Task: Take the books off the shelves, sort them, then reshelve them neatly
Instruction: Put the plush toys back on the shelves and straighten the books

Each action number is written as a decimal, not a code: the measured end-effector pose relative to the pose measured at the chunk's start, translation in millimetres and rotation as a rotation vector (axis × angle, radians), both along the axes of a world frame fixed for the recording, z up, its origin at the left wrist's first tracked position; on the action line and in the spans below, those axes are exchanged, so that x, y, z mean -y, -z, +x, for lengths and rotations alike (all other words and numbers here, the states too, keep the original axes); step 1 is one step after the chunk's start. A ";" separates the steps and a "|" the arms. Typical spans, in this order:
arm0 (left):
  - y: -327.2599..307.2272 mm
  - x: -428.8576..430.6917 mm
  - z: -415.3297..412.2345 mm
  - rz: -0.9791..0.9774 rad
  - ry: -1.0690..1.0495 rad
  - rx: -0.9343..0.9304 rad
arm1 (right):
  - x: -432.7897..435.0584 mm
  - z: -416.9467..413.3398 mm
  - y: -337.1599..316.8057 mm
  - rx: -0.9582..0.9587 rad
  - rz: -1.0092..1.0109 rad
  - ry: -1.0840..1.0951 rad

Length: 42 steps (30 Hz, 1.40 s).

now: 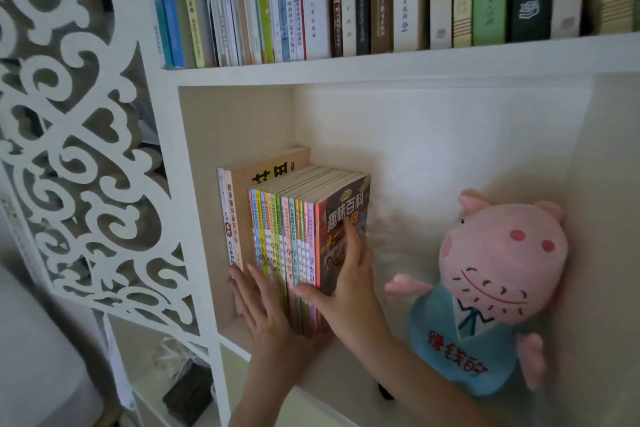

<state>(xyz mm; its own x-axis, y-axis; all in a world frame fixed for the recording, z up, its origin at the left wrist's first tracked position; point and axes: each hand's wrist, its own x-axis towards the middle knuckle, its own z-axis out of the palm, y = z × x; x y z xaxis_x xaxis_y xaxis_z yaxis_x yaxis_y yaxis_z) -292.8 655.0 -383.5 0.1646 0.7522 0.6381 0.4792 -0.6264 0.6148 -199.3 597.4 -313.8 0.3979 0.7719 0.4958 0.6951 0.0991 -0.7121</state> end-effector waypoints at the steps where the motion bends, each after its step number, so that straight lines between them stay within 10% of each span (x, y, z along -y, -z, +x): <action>1: 0.2 1.0 0.4 -0.006 -0.005 0.005 | 0.0 -0.1 -0.3 -0.013 0.000 -0.007; 24: -0.4 9.2 4.7 -0.095 -0.089 -0.080 | -4.0 15.3 20.0 -0.217 -0.179 -0.091; 42: 2.7 7.8 2.9 -0.091 -0.080 -0.073 | 4.1 4.9 -38.2 -0.065 0.251 -0.020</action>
<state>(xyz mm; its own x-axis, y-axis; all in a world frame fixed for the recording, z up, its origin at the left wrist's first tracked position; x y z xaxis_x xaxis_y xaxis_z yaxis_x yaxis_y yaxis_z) -289.9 647.2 -386.2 0.1451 0.8191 0.5550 0.5714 -0.5273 0.6288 -194.4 593.3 -275.6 0.4209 0.6361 0.6467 0.6446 0.2919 -0.7066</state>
